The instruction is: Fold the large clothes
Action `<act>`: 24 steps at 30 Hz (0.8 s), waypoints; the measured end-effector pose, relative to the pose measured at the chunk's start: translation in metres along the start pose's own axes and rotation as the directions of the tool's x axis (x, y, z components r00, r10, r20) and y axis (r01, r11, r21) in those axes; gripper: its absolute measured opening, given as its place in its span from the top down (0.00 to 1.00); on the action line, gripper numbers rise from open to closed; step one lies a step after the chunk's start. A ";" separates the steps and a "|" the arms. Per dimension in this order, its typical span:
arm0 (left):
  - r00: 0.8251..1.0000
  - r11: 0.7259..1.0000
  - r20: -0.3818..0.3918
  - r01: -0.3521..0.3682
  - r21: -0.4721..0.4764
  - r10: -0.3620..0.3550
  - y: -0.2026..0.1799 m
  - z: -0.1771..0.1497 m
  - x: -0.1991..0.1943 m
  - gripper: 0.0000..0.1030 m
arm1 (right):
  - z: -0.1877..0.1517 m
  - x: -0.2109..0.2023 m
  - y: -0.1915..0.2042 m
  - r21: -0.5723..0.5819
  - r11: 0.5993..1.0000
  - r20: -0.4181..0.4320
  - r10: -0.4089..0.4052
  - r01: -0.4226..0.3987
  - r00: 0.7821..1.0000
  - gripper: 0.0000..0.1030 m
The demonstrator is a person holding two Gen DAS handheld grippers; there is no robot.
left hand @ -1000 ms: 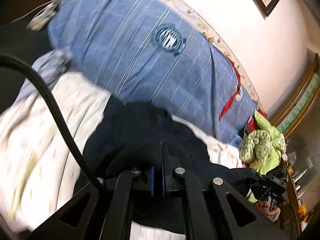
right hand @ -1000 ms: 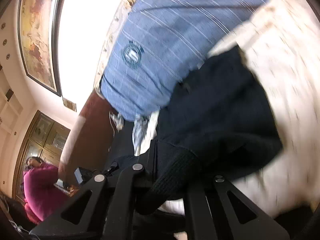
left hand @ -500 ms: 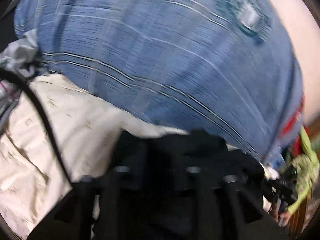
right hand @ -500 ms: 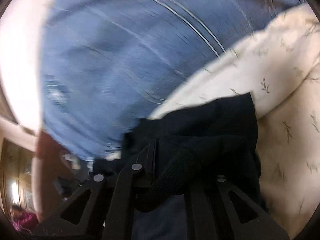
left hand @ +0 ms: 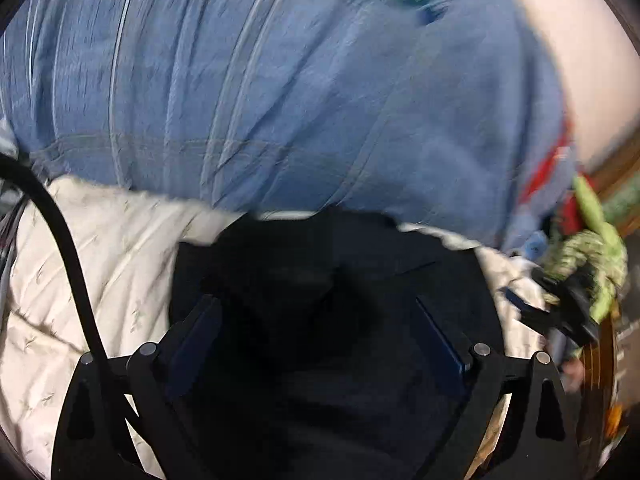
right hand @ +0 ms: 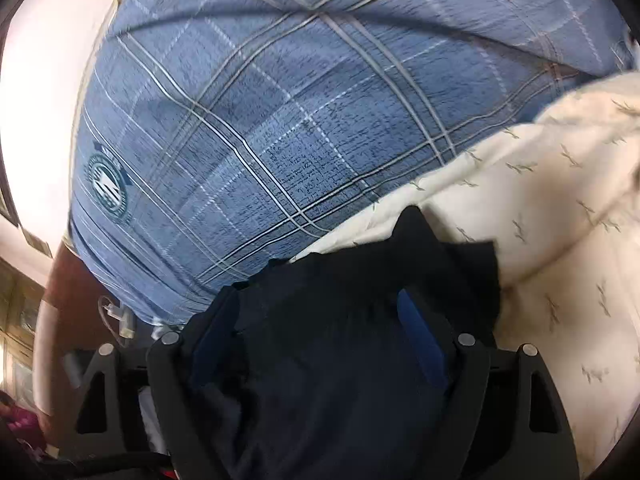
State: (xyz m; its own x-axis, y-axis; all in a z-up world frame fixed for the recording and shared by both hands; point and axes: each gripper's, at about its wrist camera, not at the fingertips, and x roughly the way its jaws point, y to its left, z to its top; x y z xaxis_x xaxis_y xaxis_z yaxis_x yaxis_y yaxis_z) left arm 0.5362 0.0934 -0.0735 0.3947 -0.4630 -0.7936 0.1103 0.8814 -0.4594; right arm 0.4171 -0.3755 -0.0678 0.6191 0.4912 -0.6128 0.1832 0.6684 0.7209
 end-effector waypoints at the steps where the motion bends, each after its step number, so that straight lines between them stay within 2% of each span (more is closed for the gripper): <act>1: 0.999 0.999 -0.027 -0.038 -0.010 0.038 0.006 0.007 0.008 0.08 | -0.003 -0.007 0.000 0.002 1.000 -0.008 0.016 -0.016 1.000 0.20; 3: 0.992 0.994 -0.058 -0.109 0.010 0.109 0.012 0.021 0.023 0.08 | -0.012 -0.017 0.005 -0.022 0.999 -0.011 0.047 -0.047 0.999 0.20; 4: 0.981 0.984 -0.086 -0.171 0.051 0.175 0.012 0.025 0.033 0.10 | -0.017 -0.019 0.007 -0.028 0.998 -0.015 0.050 -0.050 0.999 0.20; 6: 0.953 0.951 -0.114 -0.262 0.161 0.282 0.007 0.026 0.050 0.14 | -0.025 -0.019 0.008 -0.019 0.998 -0.033 0.064 -0.064 0.997 0.20; 7: 0.935 0.927 -0.123 -0.300 0.225 0.332 0.001 0.025 0.059 0.20 | -0.028 -0.018 0.006 -0.008 0.997 -0.045 0.073 -0.073 0.996 0.20; 8: 0.918 0.902 -0.124 -0.332 0.275 0.376 -0.005 0.019 0.065 0.22 | -0.030 -0.015 0.006 0.003 0.997 -0.053 0.081 -0.081 0.995 0.20; 9: 0.905 0.881 -0.125 -0.353 0.316 0.407 -0.011 0.019 0.072 0.22 | -0.033 -0.011 0.007 0.006 0.997 -0.062 0.078 -0.077 0.995 0.20; 10: 0.900 0.870 -0.130 -0.354 0.344 0.417 -0.018 0.019 0.080 0.22 | -0.035 -0.007 0.007 0.008 0.997 -0.067 0.074 -0.073 0.995 0.20; 12: 0.890 0.864 -0.154 -0.355 0.356 0.429 -0.022 0.021 0.091 0.22 | -0.038 -0.001 0.004 0.018 0.997 -0.075 0.075 -0.073 0.994 0.20; 14: 0.854 0.849 -0.204 -0.391 0.354 0.478 -0.017 0.023 0.108 0.23 | -0.039 0.005 0.001 0.040 0.997 -0.083 0.074 -0.071 0.994 0.20; 16: 0.831 0.845 -0.230 -0.424 0.327 0.506 -0.006 0.024 0.118 0.50 | -0.041 0.009 -0.001 0.059 0.996 -0.092 0.074 -0.069 0.993 0.20; 17: 0.838 0.858 -0.229 -0.431 0.278 0.495 0.003 0.027 0.116 0.57 | -0.042 0.009 -0.003 0.063 0.996 -0.095 0.075 -0.069 0.993 0.20; 19: 0.888 0.908 -0.194 -0.402 0.114 0.418 0.025 0.036 0.097 0.78 | -0.043 0.010 -0.004 0.065 0.996 -0.097 0.072 -0.066 0.993 0.20; 20: 0.903 0.919 -0.175 -0.389 0.057 0.393 0.035 0.040 0.088 0.80 | -0.044 0.010 -0.003 0.059 0.996 -0.097 0.069 -0.063 0.993 0.20; 21: 0.910 0.921 -0.150 -0.389 0.017 0.387 0.044 0.045 0.080 0.80 | -0.043 0.010 -0.003 0.055 0.997 -0.096 0.063 -0.058 0.993 0.20; 22: 0.911 0.915 -0.113 -0.402 -0.020 0.397 0.054 0.051 0.071 0.85 | -0.043 0.010 -0.003 0.053 0.997 -0.093 0.060 -0.055 0.994 0.20; 24: 0.901 0.897 -0.032 -0.434 -0.082 0.433 0.069 0.060 0.055 0.98 | -0.043 0.012 -0.002 0.049 0.998 -0.088 0.053 -0.049 0.995 0.20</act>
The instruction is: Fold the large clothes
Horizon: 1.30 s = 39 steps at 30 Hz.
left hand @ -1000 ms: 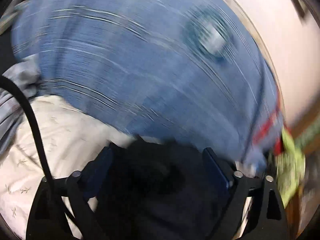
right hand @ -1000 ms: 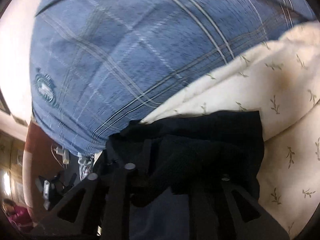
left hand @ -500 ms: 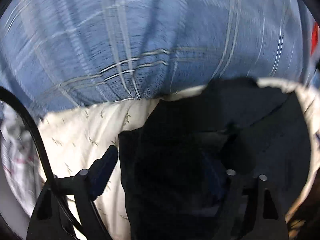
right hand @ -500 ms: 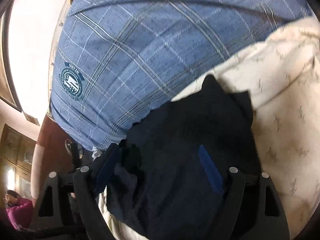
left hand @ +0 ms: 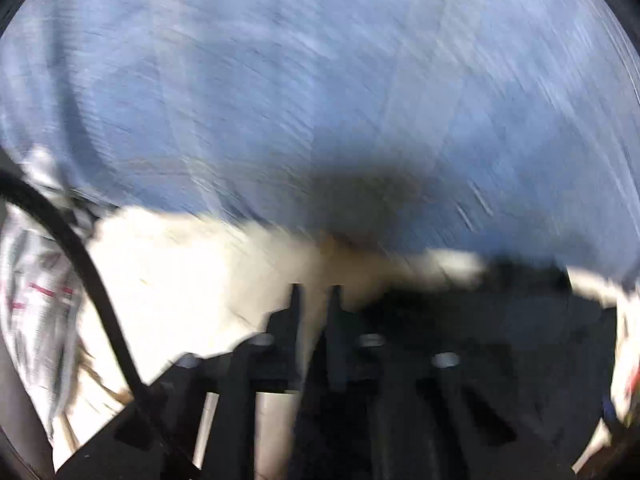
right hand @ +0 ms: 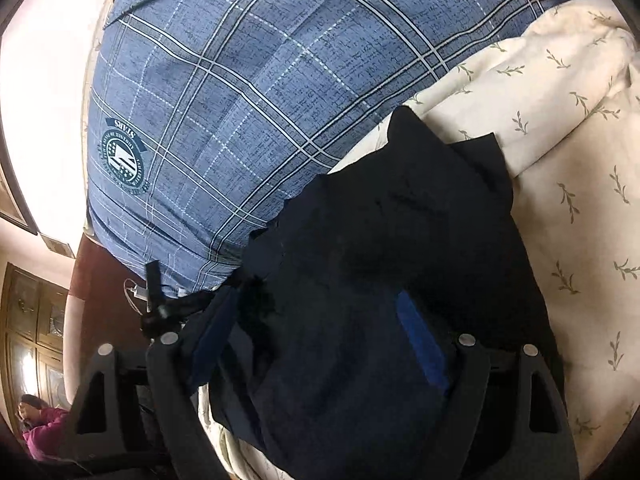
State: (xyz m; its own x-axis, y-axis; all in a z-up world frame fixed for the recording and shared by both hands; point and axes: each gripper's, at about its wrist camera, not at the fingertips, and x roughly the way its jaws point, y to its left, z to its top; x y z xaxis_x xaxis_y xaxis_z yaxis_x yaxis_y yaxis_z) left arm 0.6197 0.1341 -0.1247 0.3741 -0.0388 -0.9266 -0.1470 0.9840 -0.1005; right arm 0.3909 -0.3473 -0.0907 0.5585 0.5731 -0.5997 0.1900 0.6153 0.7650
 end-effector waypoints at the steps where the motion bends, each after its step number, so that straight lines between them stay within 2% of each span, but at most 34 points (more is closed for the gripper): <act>1: 0.998 0.998 0.042 0.041 -0.038 -0.039 0.012 0.006 -0.005 0.91 | -0.001 0.001 0.001 -0.001 1.000 0.001 -0.004 0.004 1.000 0.20; 2: 0.996 0.993 0.050 0.082 -0.087 -0.078 0.024 0.012 -0.006 0.86 | -0.001 0.003 0.001 -0.004 1.000 0.000 -0.006 0.006 1.000 0.20; 3: 0.994 0.986 0.042 0.107 -0.131 -0.102 0.034 0.012 -0.007 0.73 | -0.001 0.005 0.003 -0.012 1.000 -0.005 -0.011 0.011 1.000 0.20; 4: 0.985 0.969 0.046 0.173 -0.175 -0.168 0.044 0.009 -0.013 0.66 | -0.001 0.007 0.004 -0.023 0.999 -0.008 -0.023 0.022 1.000 0.20; 5: 0.978 0.963 0.055 0.207 -0.172 -0.200 0.045 0.005 -0.020 0.64 | -0.001 0.009 0.006 -0.039 0.999 -0.010 -0.034 0.033 0.999 0.20; 8: 0.961 0.963 0.076 0.269 -0.016 -0.267 0.024 -0.028 -0.051 0.51 | 0.002 0.019 0.009 -0.086 0.994 -0.009 -0.067 0.066 0.998 0.20; 10: 0.935 0.937 0.062 0.347 0.036 -0.349 0.007 -0.059 -0.064 0.30 | 0.006 0.032 0.014 -0.108 0.988 -0.052 -0.115 0.109 0.992 0.22; 11: 0.928 0.929 0.051 0.368 0.049 -0.370 0.001 -0.068 -0.065 0.29 | 0.007 0.039 0.017 -0.125 0.977 -0.063 -0.180 0.172 0.982 0.24; 12: 0.931 0.930 0.041 0.361 0.062 -0.364 -0.003 -0.077 -0.064 0.29 | 0.008 0.042 0.019 -0.124 0.963 -0.060 -0.250 0.241 0.966 0.28; 13: 0.948 0.947 0.051 0.308 0.090 -0.314 -0.008 -0.079 -0.061 0.29 | 0.009 0.042 0.020 -0.123 0.946 -0.048 -0.306 0.299 0.951 0.30; 14: 0.969 0.964 0.073 0.225 0.145 -0.237 -0.015 -0.075 -0.056 0.29 | 0.010 0.038 0.024 -0.146 0.922 -0.009 -0.363 0.358 0.932 0.30; 15: 0.979 0.969 0.090 0.166 0.185 -0.185 -0.018 -0.073 -0.052 0.29 | 0.012 0.035 0.028 -0.179 0.889 0.036 -0.423 0.422 0.906 0.30; 16: 0.985 0.967 0.116 0.098 0.235 -0.128 -0.023 -0.069 -0.048 0.29 | 0.014 0.034 0.032 -0.218 0.839 0.085 -0.493 0.499 0.866 0.30; 17: 0.986 0.958 0.133 0.064 0.281 -0.105 -0.030 -0.065 -0.046 0.29 | 0.018 0.034 0.036 -0.262 0.777 0.131 -0.558 0.572 0.819 0.30; 18: 0.985 0.942 0.131 0.067 0.329 -0.116 -0.036 -0.063 -0.041 0.27 | 0.021 0.037 0.037 -0.289 0.754 0.141 -0.577 0.590 0.805 0.28; 20: 0.984 0.900 0.059 0.128 0.417 -0.167 -0.054 -0.055 -0.025 0.25 | 0.030 0.048 0.033 -0.341 0.736 0.106 -0.588 0.585 0.802 0.27; 21: 0.984 0.881 0.017 0.153 0.448 -0.179 -0.058 -0.056 -0.017 0.25 | 0.034 0.053 0.031 -0.351 0.725 0.098 -0.601 0.593 0.793 0.27; 22: 0.987 0.870 -0.007 0.144 0.471 -0.160 -0.062 -0.056 -0.008 0.25 | 0.039 0.057 0.027 -0.357 0.708 0.115 -0.614 0.609 0.781 0.27; 23: 0.991 0.866 -0.014 0.123 0.485 -0.133 -0.064 -0.057 0.000 0.25 | 0.041 0.059 0.025 -0.365 0.701 0.124 -0.616 0.613 0.778 0.27; 24: 0.994 0.866 -0.017 0.100 0.490 -0.105 -0.065 -0.056 0.007 0.32 | 0.044 0.062 0.020 -0.369 0.711 0.114 -0.604 0.598 0.789 0.33; 25: 0.997 0.873 -0.017 0.072 0.482 -0.073 -0.066 -0.053 0.016 0.48 | 0.046 0.063 0.016 -0.365 0.729 0.093 -0.590 0.579 0.802 0.67; 26: 0.998 0.885 -0.007 0.053 0.463 -0.055 -0.067 -0.052 0.021 0.54 | 0.048 0.067 0.009 -0.355 0.749 0.053 -0.582 0.560 0.812 0.84; 27: 0.999 0.899 0.009 0.035 0.436 -0.043 -0.063 -0.051 0.024 0.67 | 0.049 0.067 0.005 -0.347 0.754 0.050 -0.579 0.557 0.814 0.91; 29: 0.996 0.931 0.058 0.048 0.362 -0.074 -0.054 -0.046 0.018 0.83 | 0.050 0.061 0.003 -0.344 0.771 0.064 -0.551 0.537 0.832 0.94; 30: 0.988 0.947 0.109 0.066 0.315 -0.106 -0.044 -0.043 0.007 0.87 | 0.053 0.053 0.003 -0.324 0.789 0.082 -0.526 0.522 0.847 0.95; 32: 0.973 0.966 0.176 0.103 0.237 -0.147 -0.026 -0.039 -0.007 0.87 | 0.057 0.035 0.004 -0.282 0.831 0.104 -0.470 0.479 0.876 0.96; 33: 0.970 0.976 0.198 0.105 0.191 -0.143 -0.017 -0.038 -0.011 0.87 | 0.060 0.029 0.005 -0.273 0.843 0.114 -0.451 0.465 0.885 0.96; 35: 0.973 0.993 0.214 0.070 0.100 -0.090 0.004 -0.032 -0.003 0.86 | 0.067 0.026 0.001 -0.257 0.839 0.132 -0.461 0.480 0.877 0.96; 37: 0.981 0.998 0.190 -0.040 0.047 0.030 0.020 -0.030 0.019 0.95 | 0.073 0.031 -0.011 -0.221 0.846 0.116 -0.470 0.485 0.875 0.96; 38: 0.988 0.998 0.145 -0.052 0.035 0.047 0.029 -0.031 0.032 0.95 | 0.075 0.040 -0.022 -0.214 0.834 0.102 -0.498 0.508 0.861 0.96; 39: 0.995 1.000 0.094 -0.016 0.002 0.016 0.042 -0.033 0.043 0.93 | 0.072 0.045 -0.027 -0.214 0.829 0.089 -0.510 0.516 0.856 0.96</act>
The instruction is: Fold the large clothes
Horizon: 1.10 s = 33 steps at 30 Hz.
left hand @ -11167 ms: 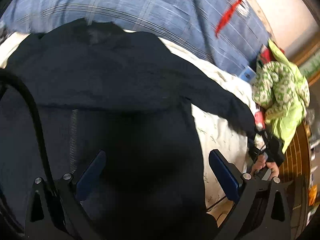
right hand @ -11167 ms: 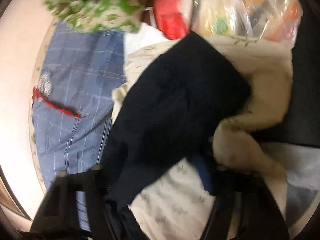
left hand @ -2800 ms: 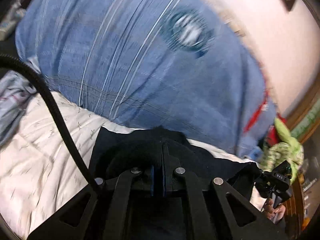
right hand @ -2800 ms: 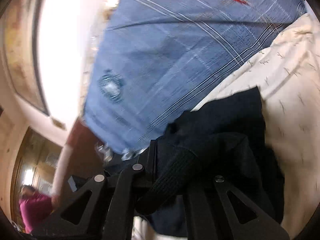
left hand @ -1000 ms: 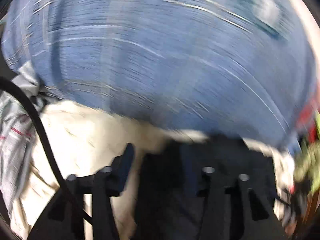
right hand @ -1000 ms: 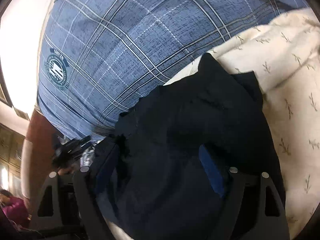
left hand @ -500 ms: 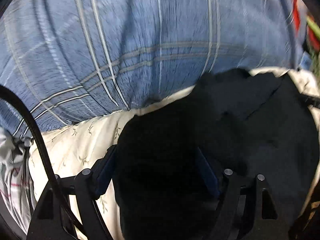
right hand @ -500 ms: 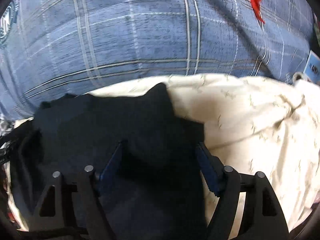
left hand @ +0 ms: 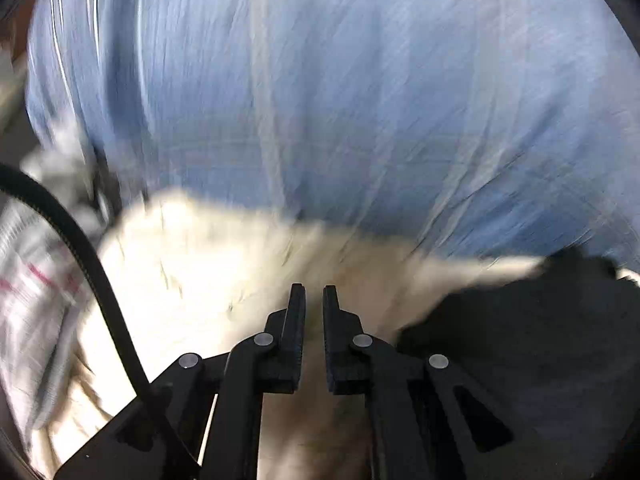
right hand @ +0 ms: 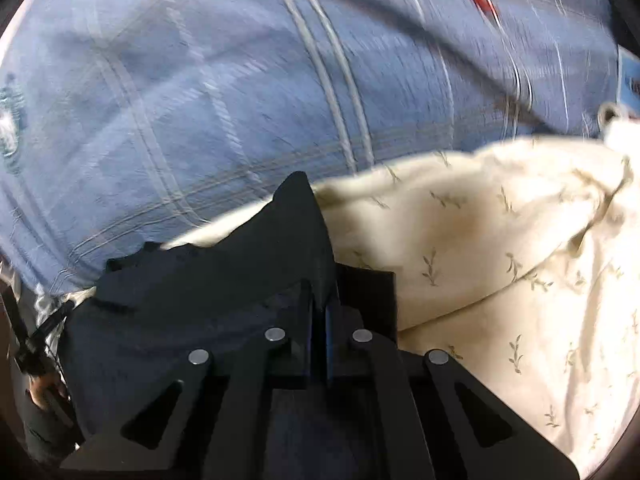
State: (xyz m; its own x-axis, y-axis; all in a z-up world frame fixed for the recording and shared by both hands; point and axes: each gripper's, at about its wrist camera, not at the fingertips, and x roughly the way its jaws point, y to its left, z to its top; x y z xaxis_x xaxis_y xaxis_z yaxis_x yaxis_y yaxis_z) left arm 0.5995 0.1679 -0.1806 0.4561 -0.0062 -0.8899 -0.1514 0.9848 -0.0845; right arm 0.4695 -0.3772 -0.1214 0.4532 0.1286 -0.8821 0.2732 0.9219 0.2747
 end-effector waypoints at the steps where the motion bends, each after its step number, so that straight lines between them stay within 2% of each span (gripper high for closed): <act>1: 0.999 0.999 0.027 0.023 -0.026 -0.022 0.008 0.000 -0.006 0.93 | -0.003 0.010 -0.004 0.008 1.000 -0.022 0.003 -0.003 1.000 0.95; 3: 0.999 0.999 0.049 0.023 -0.050 -0.020 0.018 0.002 -0.022 0.94 | -0.005 0.009 -0.004 0.006 1.000 -0.019 0.002 -0.002 1.000 0.94; 6: 0.990 0.997 0.134 0.057 -0.048 -0.050 0.026 0.000 -0.068 0.88 | -0.005 -0.028 -0.002 0.015 0.999 0.064 -0.032 0.031 0.997 0.78; 8: 0.977 0.995 0.194 0.097 -0.008 -0.094 0.025 -0.015 -0.110 0.75 | -0.012 -0.064 0.002 -0.005 1.000 0.132 0.019 -0.018 0.991 0.74; 9: 0.972 0.993 0.202 0.116 0.013 -0.116 0.020 -0.026 -0.124 0.61 | -0.017 -0.078 0.003 -0.022 0.999 0.149 0.042 -0.040 0.988 0.66; 10: 0.968 0.989 0.206 0.141 0.031 -0.145 0.018 -0.038 -0.139 0.44 | -0.027 -0.093 0.004 -0.037 0.998 0.161 0.065 -0.060 0.985 0.51; 11: 0.966 0.986 0.194 0.163 0.046 -0.169 0.005 -0.043 -0.139 0.38 | -0.041 -0.110 0.004 -0.049 0.995 0.173 0.095 -0.088 0.980 0.42; 12: 0.965 0.982 0.181 0.180 0.056 -0.187 0.002 -0.062 -0.149 0.31 | -0.050 -0.118 0.006 -0.051 0.994 0.173 0.107 -0.099 0.979 0.27; 15: 0.975 0.980 0.111 0.182 0.084 -0.190 0.006 -0.111 -0.169 0.26 | -0.094 -0.129 0.003 -0.006 0.991 0.149 0.135 -0.135 0.980 0.24; 17: 0.976 0.979 0.083 0.199 0.034 -0.202 0.012 -0.144 -0.174 0.24 | -0.127 -0.135 -0.022 0.113 0.976 0.101 0.176 -0.187 0.979 0.24; 19: 0.955 0.948 0.064 0.294 -0.119 -0.288 0.031 -0.175 -0.182 0.19 | -0.153 -0.135 -0.037 0.215 0.944 0.066 0.243 -0.251 0.968 0.24; 20: 0.938 0.919 0.055 0.346 -0.190 -0.341 0.038 -0.190 -0.180 0.18 | -0.169 -0.132 -0.045 0.257 0.929 0.048 0.264 -0.267 0.963 0.24; 22: 0.891 0.838 0.024 0.434 -0.331 -0.452 0.046 -0.212 -0.170 0.17 | -0.195 -0.124 -0.056 0.327 0.894 0.032 0.314 -0.307 0.949 0.24; 24: 0.863 0.803 0.002 0.471 -0.365 -0.506 0.040 -0.222 -0.154 0.17 | -0.215 -0.110 -0.067 0.415 0.835 0.036 0.381 -0.360 0.924 0.24; 26: 0.846 0.787 -0.013 0.491 -0.374 -0.534 0.031 -0.226 -0.142 0.18 | -0.227 -0.098 -0.069 0.466 0.784 0.043 0.442 -0.410 0.896 0.24; 27: 0.836 0.770 -0.002 0.504 -0.391 -0.548 0.028 -0.226 -0.136 0.18 | -0.226 -0.091 -0.068 0.477 0.765 0.054 0.466 -0.433 0.883 0.24; 29: 0.827 0.746 0.043 0.526 -0.409 -0.560 0.025 -0.225 -0.130 0.15 | -0.218 -0.080 -0.061 0.465 0.757 0.076 0.482 -0.459 0.873 0.24; 31: 0.824 0.729 0.064 0.531 -0.432 -0.563 0.024 -0.218 -0.118 0.08 | -0.209 -0.070 -0.056 0.457 0.775 0.078 0.453 -0.435 0.888 0.24; 32: 0.814 0.711 0.089 0.549 -0.439 -0.574 0.024 -0.214 -0.113 0.06 | -0.203 -0.064 -0.053 0.442 0.785 0.089 0.442 -0.433 0.892 0.24; 33: 0.811 0.703 0.115 0.559 -0.439 -0.573 0.023 -0.210 -0.110 0.05 | -0.198 -0.060 -0.050 0.443 0.778 0.112 0.446 -0.446 0.888 0.25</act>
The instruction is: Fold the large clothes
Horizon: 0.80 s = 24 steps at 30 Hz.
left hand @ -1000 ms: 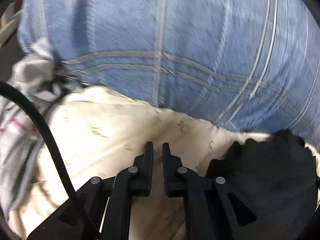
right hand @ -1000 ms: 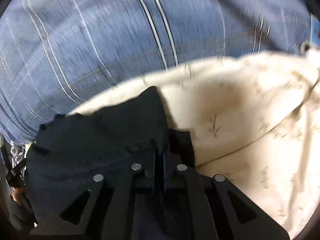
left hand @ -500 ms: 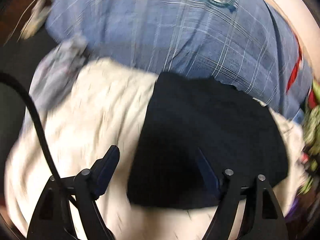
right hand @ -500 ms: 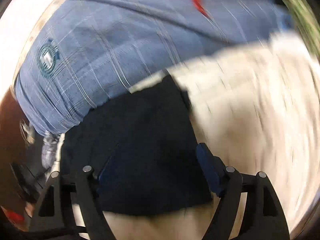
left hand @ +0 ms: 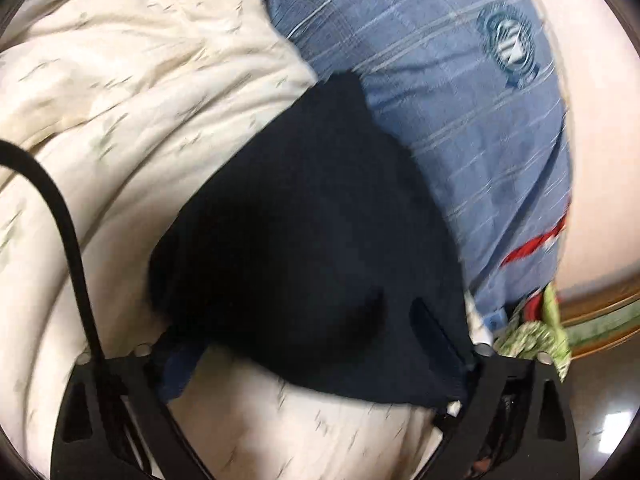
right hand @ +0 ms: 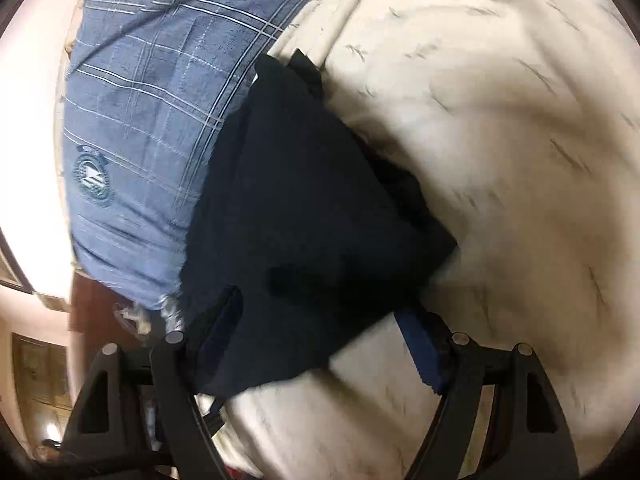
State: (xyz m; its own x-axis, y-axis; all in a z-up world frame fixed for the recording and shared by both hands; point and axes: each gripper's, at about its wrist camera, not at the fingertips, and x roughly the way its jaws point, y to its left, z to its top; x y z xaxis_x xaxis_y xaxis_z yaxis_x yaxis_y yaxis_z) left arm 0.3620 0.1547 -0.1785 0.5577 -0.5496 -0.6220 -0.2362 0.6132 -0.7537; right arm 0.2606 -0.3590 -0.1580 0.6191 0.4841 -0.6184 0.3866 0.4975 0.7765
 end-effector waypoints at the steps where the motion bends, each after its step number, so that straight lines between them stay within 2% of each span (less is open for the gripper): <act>1: 1.000 1.000 0.009 -0.015 0.007 0.015 -0.001 0.004 0.004 0.10 | 0.002 0.001 0.001 0.002 1.000 0.014 0.009 -0.009 1.000 0.33; 2: 0.999 0.999 0.022 -0.033 0.016 0.033 -0.004 0.008 0.006 0.20 | 0.005 0.005 0.004 -0.002 1.000 0.021 0.014 -0.014 1.000 0.50; 3: 0.998 0.998 0.042 -0.047 0.031 0.046 -0.008 0.012 0.005 0.56 | 0.008 0.006 0.007 -0.011 1.000 0.017 0.009 -0.008 1.000 0.87; 4: 0.994 0.994 0.058 -0.090 0.054 0.087 -0.014 0.016 0.002 0.88 | 0.009 0.003 0.013 -0.027 1.000 0.030 0.002 -0.001 1.000 0.89; 5: 0.992 0.992 0.075 -0.107 0.068 0.102 -0.020 0.016 -0.004 0.89 | 0.008 -0.006 0.023 -0.074 0.997 0.054 -0.004 0.007 0.999 0.91; 7: 0.983 0.986 0.127 -0.142 0.086 0.130 -0.029 0.011 -0.020 0.90 | -0.001 -0.029 0.046 -0.175 0.982 0.104 -0.061 0.078 0.993 0.94; 11: 0.969 0.983 0.197 -0.166 0.083 0.147 -0.034 -0.017 -0.068 0.91 | -0.024 -0.066 0.056 -0.185 0.980 0.114 -0.058 0.078 0.992 0.95; 13: 0.967 0.976 0.171 -0.203 0.080 0.188 -0.023 -0.038 -0.079 0.88 | -0.036 -0.076 0.046 -0.167 0.982 0.099 -0.070 0.085 0.993 0.95; 15: 0.961 0.963 0.094 -0.265 0.045 0.260 0.003 -0.056 -0.070 0.84 | -0.049 -0.072 0.019 -0.109 0.984 0.060 -0.134 0.140 0.989 0.94; 16: 0.962 0.962 0.038 -0.269 -0.032 0.271 0.032 -0.066 -0.061 0.82 | -0.055 -0.062 0.002 -0.082 0.979 0.020 -0.185 0.186 0.983 0.90; 17: 0.976 0.973 0.043 -0.211 -0.091 0.215 0.046 -0.070 -0.063 0.82 | -0.058 -0.046 -0.018 -0.074 0.967 -0.041 -0.247 0.244 0.968 0.85; 18: 0.984 0.978 0.063 -0.156 -0.138 0.166 0.053 -0.071 -0.071 0.79 | -0.060 -0.041 -0.034 -0.044 0.970 -0.068 -0.240 0.237 0.968 0.83; 19: 0.982 0.978 0.072 -0.162 -0.130 0.172 0.050 -0.068 -0.082 0.75 | -0.060 -0.047 -0.041 -0.003 0.982 -0.054 -0.189 0.189 0.981 0.82; 20: 0.976 0.980 0.118 -0.175 -0.090 0.185 0.043 -0.067 -0.094 0.67 | -0.058 -0.057 -0.040 0.012 0.978 -0.048 -0.209 0.209 0.977 0.79; 21: 0.961 0.977 0.173 -0.208 -0.055 0.214 0.037 -0.065 -0.108 0.64 | -0.056 -0.069 -0.035 -0.001 0.972 -0.017 -0.236 0.236 0.972 0.71; 22: 0.940 0.967 0.227 -0.253 -0.036 0.254 0.029 -0.063 -0.123 0.61 | -0.056 -0.083 -0.026 -0.026 0.968 0.033 -0.249 0.250 0.968 0.70; 24: 0.911 0.962 0.316 -0.274 -0.013 0.264 0.015 -0.055 -0.145 0.54 | -0.056 -0.111 0.004 -0.135 0.935 0.169 -0.305 0.329 0.937 0.70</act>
State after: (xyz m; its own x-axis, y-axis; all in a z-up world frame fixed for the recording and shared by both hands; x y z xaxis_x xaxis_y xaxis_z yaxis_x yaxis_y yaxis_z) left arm 0.2335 0.2122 -0.1115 0.6972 -0.1597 -0.6989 -0.3907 0.7327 -0.5572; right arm 0.1552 -0.3708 -0.0927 0.5775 0.1801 -0.7963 0.4725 0.7216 0.5059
